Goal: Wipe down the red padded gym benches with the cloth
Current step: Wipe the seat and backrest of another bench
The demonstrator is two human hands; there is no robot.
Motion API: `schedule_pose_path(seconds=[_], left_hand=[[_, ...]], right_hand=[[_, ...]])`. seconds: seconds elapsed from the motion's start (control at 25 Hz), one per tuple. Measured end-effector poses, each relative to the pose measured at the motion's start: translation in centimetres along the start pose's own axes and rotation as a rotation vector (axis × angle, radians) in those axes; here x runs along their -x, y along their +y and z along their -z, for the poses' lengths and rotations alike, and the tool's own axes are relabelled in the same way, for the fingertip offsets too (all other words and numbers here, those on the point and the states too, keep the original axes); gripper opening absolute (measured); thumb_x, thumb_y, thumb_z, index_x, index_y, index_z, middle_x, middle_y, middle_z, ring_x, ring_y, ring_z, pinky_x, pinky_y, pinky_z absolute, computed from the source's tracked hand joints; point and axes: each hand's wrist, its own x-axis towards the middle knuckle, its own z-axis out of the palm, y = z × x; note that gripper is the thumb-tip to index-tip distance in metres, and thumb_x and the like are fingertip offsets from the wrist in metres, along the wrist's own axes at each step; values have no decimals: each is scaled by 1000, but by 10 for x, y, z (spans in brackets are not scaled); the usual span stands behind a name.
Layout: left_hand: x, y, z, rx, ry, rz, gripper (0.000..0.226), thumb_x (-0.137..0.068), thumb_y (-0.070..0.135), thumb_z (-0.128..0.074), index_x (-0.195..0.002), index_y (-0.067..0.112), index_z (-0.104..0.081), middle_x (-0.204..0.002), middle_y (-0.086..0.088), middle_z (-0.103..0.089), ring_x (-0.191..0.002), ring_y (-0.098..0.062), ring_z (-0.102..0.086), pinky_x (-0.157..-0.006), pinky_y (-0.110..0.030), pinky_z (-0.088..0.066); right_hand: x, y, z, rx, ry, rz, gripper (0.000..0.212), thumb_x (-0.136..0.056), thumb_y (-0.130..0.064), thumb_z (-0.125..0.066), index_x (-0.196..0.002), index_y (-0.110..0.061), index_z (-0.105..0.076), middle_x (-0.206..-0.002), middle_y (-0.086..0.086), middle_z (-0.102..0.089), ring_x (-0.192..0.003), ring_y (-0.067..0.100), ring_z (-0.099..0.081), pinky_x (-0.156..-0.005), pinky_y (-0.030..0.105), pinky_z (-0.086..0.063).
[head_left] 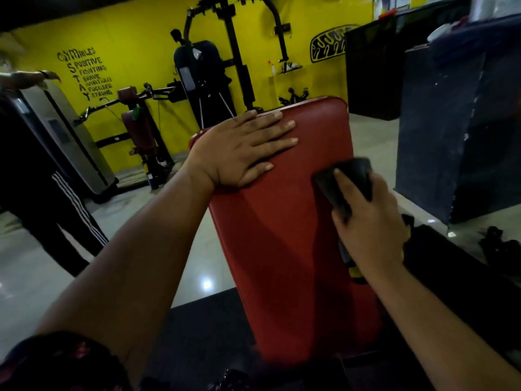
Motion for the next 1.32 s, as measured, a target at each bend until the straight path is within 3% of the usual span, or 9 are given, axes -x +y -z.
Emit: schedule_pose_path(seconds=[0.12, 0.36, 0.64, 0.84, 1.0, 1.12, 1.32], left_hand=[[0, -1, -1, 6, -9, 6, 55, -101, 40, -33, -151, 20, -32, -157, -7, -34, -145, -28, -29, -116, -44, -21], [1, 0, -1, -17, -21, 9, 54, -101, 40, -31, -152, 21, -30, -158, -7, -33, -146, -28, -29, -116, -43, -20], [1, -4, -1, -25, -24, -15, 54, -103, 41, -30, -152, 20, -30, -158, -8, -33, -146, -28, -28, -117, -41, -16], [0, -3, -2, -16, -12, -15, 54, -102, 41, -33, -151, 20, -31, -157, -9, -34, -145, -29, -29, -116, -43, -19], [0, 0, 3, 18, -5, 25, 51, -100, 39, -41, -148, 21, -36, -154, -9, -40, -143, -31, -34, -115, -50, -29], [-12, 6, 10, -14, 16, -78, 48, -97, 35, -45, -143, 22, -41, -148, -10, -48, -137, -33, -42, -114, -50, -27], [-3, 30, -6, -42, 24, -170, 49, -92, 31, -48, -140, 25, -44, -144, -8, -53, -133, -31, -49, -112, -51, -30]], right_hand=[[30, -13, -4, -38, -46, -66, 69, -73, -18, -79, -137, -24, -55, -132, 27, -50, -93, 44, -59, -70, 49, -55], [0, -62, -7, -87, -28, -53, 61, -79, -26, -72, -137, -27, -54, -136, 25, -48, -90, 39, -58, -70, 44, -54], [27, -139, -28, 11, -93, 204, 52, -86, -38, -65, -136, -30, -55, -132, 19, -56, -79, 29, -60, -60, 34, -48], [38, -142, -32, 61, -70, 440, 43, -94, -27, -48, -137, -27, -54, -134, 18, -54, -76, 29, -59, -59, 36, -47], [52, -148, -39, 70, -101, 618, 40, -95, -20, -39, -126, -24, -63, -132, 13, -56, -71, 29, -58, -57, 35, -48], [44, -124, -28, 78, -100, 630, 44, -93, -20, -37, -128, -29, -61, -131, 15, -56, -70, 30, -58, -57, 35, -49], [36, -49, -10, 105, -109, 450, 46, -87, -27, -47, -130, -37, -58, -128, 18, -58, -74, 34, -57, -58, 37, -46]])
